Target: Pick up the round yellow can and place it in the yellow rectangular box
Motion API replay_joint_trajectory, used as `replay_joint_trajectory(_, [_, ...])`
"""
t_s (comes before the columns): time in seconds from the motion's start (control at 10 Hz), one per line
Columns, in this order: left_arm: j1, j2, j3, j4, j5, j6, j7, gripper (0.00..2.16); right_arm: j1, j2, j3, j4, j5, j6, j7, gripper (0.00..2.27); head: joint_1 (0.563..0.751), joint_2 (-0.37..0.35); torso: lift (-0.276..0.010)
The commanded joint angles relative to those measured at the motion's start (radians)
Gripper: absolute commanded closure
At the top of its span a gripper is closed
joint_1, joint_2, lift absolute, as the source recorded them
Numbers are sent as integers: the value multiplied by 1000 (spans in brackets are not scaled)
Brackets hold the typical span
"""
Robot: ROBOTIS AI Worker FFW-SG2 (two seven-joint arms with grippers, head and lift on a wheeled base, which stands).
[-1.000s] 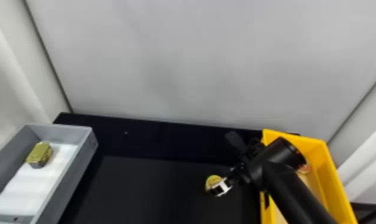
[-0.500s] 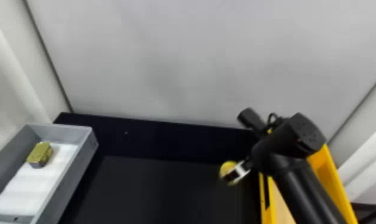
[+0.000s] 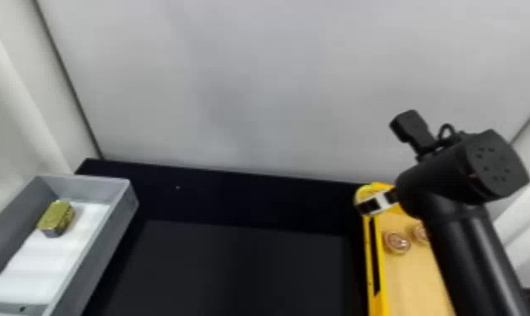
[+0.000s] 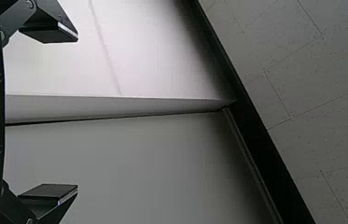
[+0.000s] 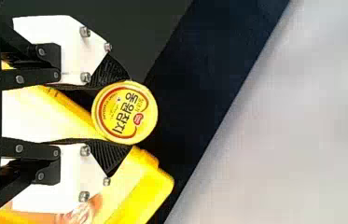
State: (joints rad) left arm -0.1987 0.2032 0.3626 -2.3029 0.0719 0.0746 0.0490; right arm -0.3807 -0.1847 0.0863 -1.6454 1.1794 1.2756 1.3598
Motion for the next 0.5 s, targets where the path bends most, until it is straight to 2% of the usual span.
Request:
replay_joint_trajectory(0.0, [2,1,1,0,-1,1,0,137,25,-44,-97,-19,45,20,7,774,694,-78,-7])
replay_joint_trajectory(0.2, [4,2,1,0,-1,1,0,137,43,-64,-166,-11,50,18,7,774,694,-78,-7])
replay_joint_trajectory(0.4, [4,2,1,2,-1,1,0,137,65,-55,-241,4,-2,10,-64,774,694,-78,-7])
